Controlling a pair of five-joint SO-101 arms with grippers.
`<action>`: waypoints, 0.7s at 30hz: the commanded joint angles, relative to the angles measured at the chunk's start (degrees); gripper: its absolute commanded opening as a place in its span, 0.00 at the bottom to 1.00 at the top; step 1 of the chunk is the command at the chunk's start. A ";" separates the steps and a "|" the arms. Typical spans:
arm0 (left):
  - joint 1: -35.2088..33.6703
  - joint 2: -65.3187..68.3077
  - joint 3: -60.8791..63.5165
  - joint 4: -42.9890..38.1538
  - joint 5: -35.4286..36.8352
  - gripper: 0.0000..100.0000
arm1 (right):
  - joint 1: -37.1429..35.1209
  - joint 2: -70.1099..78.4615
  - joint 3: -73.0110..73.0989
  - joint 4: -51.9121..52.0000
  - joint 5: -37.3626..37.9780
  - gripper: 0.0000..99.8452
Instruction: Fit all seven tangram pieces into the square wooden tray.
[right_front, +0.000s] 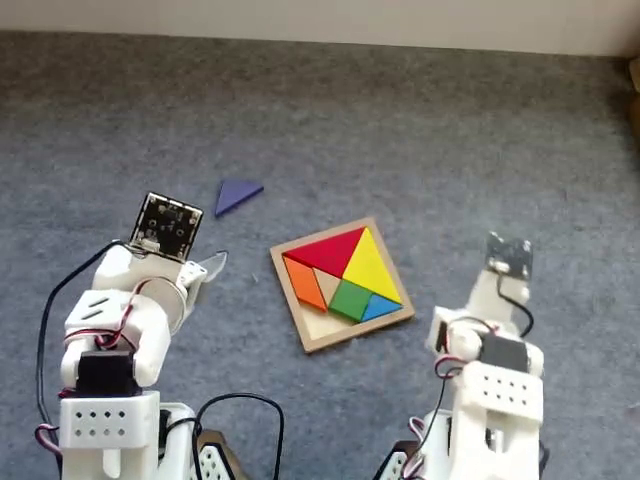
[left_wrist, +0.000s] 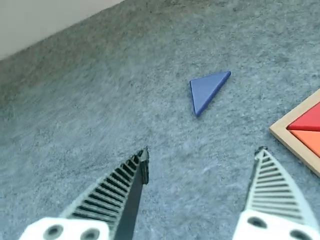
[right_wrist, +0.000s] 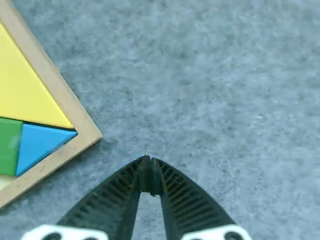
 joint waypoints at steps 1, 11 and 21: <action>2.42 3.30 -6.11 0.18 -1.23 0.32 | 2.51 -5.93 2.33 -0.84 0.79 0.01; 2.59 35.30 -22.46 -0.18 -10.99 0.32 | 4.88 -21.05 14.99 -0.84 0.79 0.01; 6.55 67.12 -43.38 -0.18 -14.95 0.32 | 4.88 -38.37 27.38 4.18 0.70 0.01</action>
